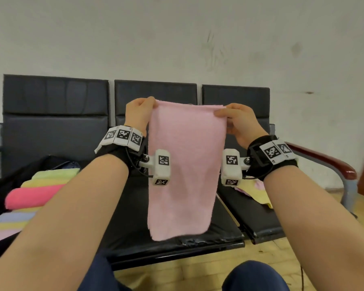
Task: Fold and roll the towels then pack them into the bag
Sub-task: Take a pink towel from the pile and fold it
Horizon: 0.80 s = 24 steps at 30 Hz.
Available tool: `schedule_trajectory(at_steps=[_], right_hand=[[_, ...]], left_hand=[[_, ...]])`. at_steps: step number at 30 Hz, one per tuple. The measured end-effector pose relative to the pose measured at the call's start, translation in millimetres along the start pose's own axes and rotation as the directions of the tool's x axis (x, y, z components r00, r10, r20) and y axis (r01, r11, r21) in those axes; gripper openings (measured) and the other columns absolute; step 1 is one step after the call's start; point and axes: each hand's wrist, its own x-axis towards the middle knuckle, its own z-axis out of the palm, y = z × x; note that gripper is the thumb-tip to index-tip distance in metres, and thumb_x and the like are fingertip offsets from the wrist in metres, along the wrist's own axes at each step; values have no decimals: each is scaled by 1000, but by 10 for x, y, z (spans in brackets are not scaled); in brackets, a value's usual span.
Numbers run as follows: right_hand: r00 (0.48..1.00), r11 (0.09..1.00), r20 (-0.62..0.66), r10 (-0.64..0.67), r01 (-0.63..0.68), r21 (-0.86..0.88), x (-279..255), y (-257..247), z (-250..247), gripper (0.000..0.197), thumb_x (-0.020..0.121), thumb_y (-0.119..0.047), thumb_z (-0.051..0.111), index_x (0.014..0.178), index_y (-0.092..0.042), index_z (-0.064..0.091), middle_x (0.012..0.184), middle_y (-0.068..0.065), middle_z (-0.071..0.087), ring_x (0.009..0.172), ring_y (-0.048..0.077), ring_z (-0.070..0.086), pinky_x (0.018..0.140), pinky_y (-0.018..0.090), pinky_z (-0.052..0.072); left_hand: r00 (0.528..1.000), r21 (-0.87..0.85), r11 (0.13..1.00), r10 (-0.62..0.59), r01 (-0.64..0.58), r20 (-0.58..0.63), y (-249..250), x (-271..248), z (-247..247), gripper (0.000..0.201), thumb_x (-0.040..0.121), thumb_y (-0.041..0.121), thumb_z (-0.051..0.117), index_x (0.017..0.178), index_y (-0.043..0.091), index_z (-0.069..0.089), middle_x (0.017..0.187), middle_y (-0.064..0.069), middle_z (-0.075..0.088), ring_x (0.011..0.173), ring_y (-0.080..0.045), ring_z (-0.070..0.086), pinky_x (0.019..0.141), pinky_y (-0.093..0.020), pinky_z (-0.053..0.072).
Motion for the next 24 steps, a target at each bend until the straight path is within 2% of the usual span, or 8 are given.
schedule_trajectory(at_steps=[3,5,9,11,14,16,19,24], right_hand=[[999,998,-9,43,-43,-43,84,24,71,15,81,-4,67,75,-11,56,79,6,61,71,19,62,51,25,51],[995,991,-27,92,-94,-95,184,129,136,13,81,-5,67,76,-11,56,83,8,62,74,21,62,53,26,51],[994,937,-44,104,-113,-331,381,387,264,20,84,-11,69,71,-13,55,75,4,55,65,15,49,54,21,37],[996,910,-38,76,-85,-406,479,493,334,20,85,-11,68,71,-15,54,70,2,53,58,11,46,49,20,36],[999,939,-44,2,-17,-343,630,644,423,18,86,-3,64,78,-16,54,78,8,60,61,16,58,58,26,54],[996,953,-66,-56,34,-301,698,795,456,18,85,-3,64,81,-18,55,83,5,63,76,21,64,77,32,57],[992,943,-78,-100,69,-326,691,1092,465,20,84,-8,66,81,-24,55,89,-1,64,89,18,63,83,28,53],[999,906,-22,44,-49,-421,433,2005,436,20,83,-5,67,77,-20,56,90,9,65,82,19,62,76,30,50]], left_hand=[[1000,87,996,-20,19,13,-83,129,-28,13,84,16,55,73,10,58,61,-1,36,57,-17,30,50,-26,27],[999,149,989,-24,17,45,-197,235,-53,11,85,14,56,85,11,66,69,-2,49,64,-17,42,56,-26,35],[990,341,937,27,-73,137,-525,432,-99,26,87,10,59,112,9,68,112,-5,67,106,-18,60,92,-26,46],[990,377,922,41,-89,133,-630,539,-93,29,87,7,59,114,7,67,108,-8,69,99,-22,65,86,-29,51],[994,225,973,33,-56,102,-680,670,-57,22,89,1,56,109,4,64,89,-3,64,62,-13,65,49,-22,51],[994,62,996,50,-56,97,-744,724,-42,17,91,-3,55,98,11,60,92,-1,61,71,-15,66,60,-25,58],[986,86,986,135,-144,95,-1012,709,-59,23,87,0,60,87,23,59,92,6,61,90,-13,61,83,-28,55],[979,301,949,35,-96,200,-1903,360,-209,19,86,-4,58,97,13,59,100,-1,61,92,-9,56,80,-10,44]])
